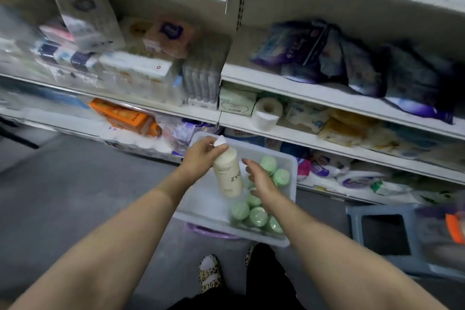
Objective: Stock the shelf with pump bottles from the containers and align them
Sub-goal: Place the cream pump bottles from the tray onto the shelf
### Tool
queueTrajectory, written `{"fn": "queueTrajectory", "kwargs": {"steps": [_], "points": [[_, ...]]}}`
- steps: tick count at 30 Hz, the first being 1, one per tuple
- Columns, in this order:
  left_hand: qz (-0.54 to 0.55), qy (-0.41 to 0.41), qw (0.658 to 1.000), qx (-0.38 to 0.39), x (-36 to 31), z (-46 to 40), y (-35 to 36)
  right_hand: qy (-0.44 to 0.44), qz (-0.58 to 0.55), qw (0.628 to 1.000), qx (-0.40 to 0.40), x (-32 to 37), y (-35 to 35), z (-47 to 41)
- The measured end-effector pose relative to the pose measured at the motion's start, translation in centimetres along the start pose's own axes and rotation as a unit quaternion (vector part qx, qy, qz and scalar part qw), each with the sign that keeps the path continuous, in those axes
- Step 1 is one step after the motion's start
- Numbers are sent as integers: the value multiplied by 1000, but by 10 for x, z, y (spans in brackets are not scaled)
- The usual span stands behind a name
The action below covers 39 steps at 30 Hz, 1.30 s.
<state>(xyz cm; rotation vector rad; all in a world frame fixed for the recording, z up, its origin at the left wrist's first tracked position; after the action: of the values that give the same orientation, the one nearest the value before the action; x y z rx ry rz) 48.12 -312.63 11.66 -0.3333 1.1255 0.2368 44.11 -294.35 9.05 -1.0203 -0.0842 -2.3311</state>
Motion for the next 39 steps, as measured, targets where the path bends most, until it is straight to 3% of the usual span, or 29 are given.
{"fn": "queueTrajectory", "kwargs": {"steps": [7, 12, 18, 25, 29, 32, 39], "points": [[-5, 126, 991, 35, -139, 6, 30, -32, -229, 973, -12, 66, -42, 42], [-5, 204, 979, -12, -234, 14, 62, -126, -289, 948, -42, 131, -86, 82], [22, 278, 960, 22, -307, 40, 113, -235, -358, 899, -95, 202, -147, 133], [-57, 349, 935, 39, -358, 38, 149, -291, -375, 873, -109, 253, -195, 157], [-19, 382, 923, 29, -387, 17, 148, -325, -351, 870, -119, 284, -215, 157], [19, 381, 925, -8, -404, -6, 146, -359, -295, 874, -143, 308, -228, 150], [-15, 361, 930, -64, -414, -52, 148, -362, -215, 899, -125, 346, -243, 111]]}}
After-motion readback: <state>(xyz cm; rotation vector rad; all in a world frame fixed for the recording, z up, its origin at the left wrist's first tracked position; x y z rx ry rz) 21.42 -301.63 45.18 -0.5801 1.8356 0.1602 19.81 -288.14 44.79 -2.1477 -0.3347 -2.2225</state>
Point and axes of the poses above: each hand's wrist, its own z-axis away from the middle knuckle, its own y-axis out of the palm, x = y × z, the point moved 3 cm from there along -z, towards the middle knuckle, and after that the axes turned 6 degrees about z, right-handed, at the moved point
